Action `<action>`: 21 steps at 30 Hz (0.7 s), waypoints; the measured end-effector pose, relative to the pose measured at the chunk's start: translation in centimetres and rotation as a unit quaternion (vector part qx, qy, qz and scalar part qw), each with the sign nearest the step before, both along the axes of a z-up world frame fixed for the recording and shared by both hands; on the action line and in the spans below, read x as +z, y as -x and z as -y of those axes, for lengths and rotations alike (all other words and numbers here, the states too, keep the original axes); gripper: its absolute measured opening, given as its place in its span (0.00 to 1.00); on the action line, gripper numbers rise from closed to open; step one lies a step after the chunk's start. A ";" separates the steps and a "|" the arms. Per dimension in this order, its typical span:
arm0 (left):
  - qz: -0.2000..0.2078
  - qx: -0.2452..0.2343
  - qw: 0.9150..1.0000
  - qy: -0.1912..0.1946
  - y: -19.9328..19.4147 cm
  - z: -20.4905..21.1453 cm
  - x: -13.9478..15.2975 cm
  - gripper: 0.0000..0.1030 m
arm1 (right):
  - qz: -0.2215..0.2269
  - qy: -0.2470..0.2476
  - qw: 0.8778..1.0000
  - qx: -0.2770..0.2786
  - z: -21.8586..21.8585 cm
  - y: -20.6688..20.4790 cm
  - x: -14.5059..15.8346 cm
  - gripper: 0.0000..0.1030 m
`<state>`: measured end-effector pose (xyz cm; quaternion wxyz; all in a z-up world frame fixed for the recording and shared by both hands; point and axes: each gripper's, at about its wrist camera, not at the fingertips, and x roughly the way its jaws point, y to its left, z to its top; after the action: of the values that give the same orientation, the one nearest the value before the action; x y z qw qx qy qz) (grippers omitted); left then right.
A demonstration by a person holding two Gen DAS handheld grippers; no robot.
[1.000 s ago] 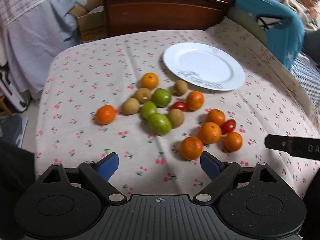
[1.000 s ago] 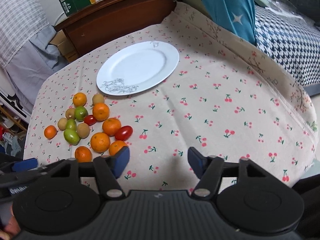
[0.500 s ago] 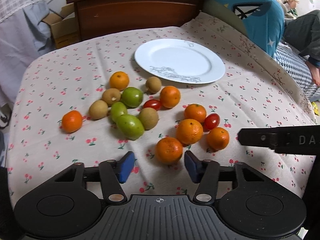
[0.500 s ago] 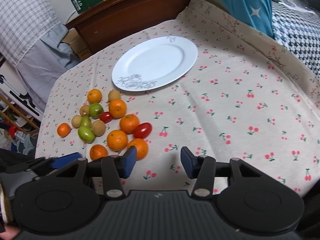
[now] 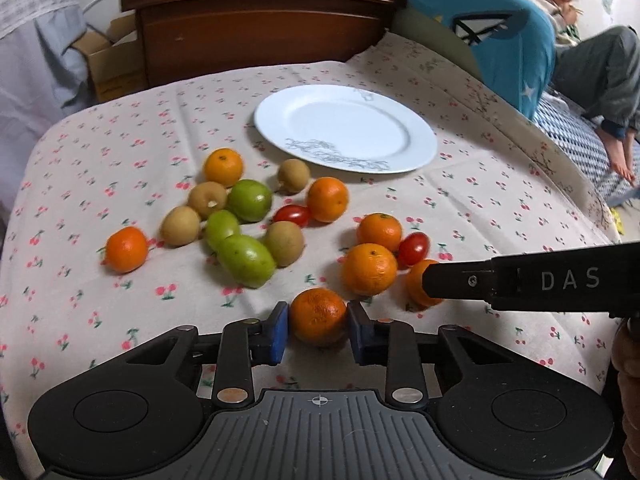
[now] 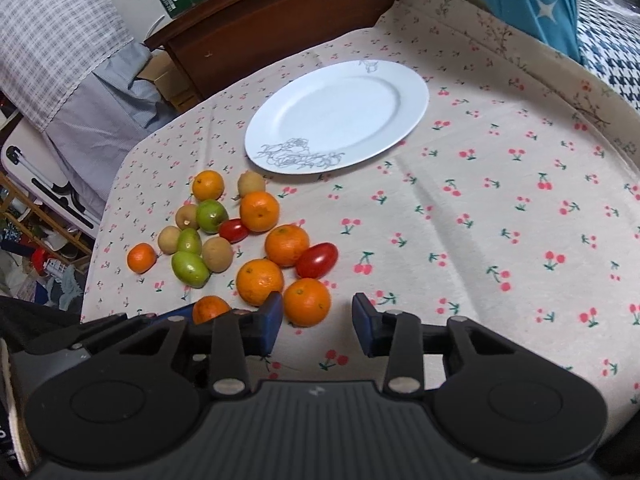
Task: Organize fruits
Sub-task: 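Grasp a mandarin with the left tool while the right tool grasps another mandarin, then carry the mandarins onto the white plate and open both tools to release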
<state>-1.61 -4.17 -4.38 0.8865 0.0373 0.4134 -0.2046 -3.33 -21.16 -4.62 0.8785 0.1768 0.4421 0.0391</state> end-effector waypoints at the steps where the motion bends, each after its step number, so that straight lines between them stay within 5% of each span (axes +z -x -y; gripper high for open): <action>1: 0.000 0.003 1.000 0.001 0.0 -0.3 0.1 0.27 | 0.000 0.002 1.000 0.002 -0.2 -0.1 -0.1 0.37; 12: -0.009 0.054 0.998 0.012 -0.6 -2.6 0.6 0.27 | 0.004 0.036 0.999 0.025 -1.6 -0.7 -0.9 0.28; 21: 0.001 0.071 0.997 0.020 -0.8 -3.4 1.4 0.27 | 0.050 0.007 0.997 0.054 -2.3 0.2 0.9 0.27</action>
<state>-0.83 -0.76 -2.98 0.8997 -0.0102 0.4102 -0.1490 -3.57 -18.82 -3.68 0.8971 0.1444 0.4072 0.0925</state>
